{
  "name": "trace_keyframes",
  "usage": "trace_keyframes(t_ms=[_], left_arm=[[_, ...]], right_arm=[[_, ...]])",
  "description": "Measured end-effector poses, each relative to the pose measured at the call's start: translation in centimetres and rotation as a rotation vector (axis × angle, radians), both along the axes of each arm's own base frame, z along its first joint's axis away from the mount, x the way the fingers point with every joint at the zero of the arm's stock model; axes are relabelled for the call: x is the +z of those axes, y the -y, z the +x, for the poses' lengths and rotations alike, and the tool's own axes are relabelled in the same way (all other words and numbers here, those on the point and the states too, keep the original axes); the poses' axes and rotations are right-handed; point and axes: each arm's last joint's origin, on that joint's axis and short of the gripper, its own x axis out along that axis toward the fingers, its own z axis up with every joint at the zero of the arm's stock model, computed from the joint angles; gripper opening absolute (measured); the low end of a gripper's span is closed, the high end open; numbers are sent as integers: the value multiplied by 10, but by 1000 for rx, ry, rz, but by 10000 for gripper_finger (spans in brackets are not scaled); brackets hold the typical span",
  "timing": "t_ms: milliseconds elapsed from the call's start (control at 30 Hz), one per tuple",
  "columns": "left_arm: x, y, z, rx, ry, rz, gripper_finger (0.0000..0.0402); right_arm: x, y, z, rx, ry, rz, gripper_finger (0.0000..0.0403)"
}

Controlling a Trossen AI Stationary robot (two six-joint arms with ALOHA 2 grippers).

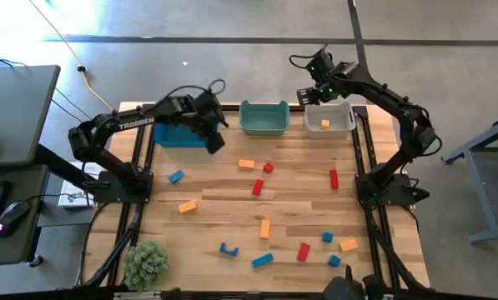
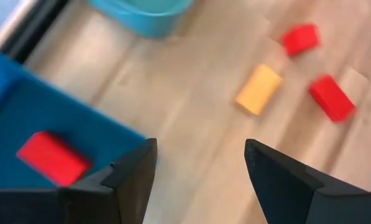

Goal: Sort & place blocks by color
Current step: Put the blue block into the green bin

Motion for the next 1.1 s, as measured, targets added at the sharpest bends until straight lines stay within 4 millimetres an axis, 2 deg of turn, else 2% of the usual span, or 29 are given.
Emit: trace_keyframes(t_ms=[200, 500, 700, 867, 1100], left_arm=[[0, 38, 23, -158, -5, 2, 234], [0, 109, 47, -334, -3, -29, 234], [0, 157, 54, -411, -3, -60, 234], [0, 197, 53, -509, -13, -7, 234], [3, 240, 52, -523, 49, 71, 234]], right_arm=[[12, -13, 13, 22, 40, -16, 167], [13, -31, 28, 106, 56, 1, 167], [13, -42, 36, 168, 81, 43, 167], [13, -52, 43, 209, 88, 54, 167], [13, -61, 49, 247, 86, 54, 167]])
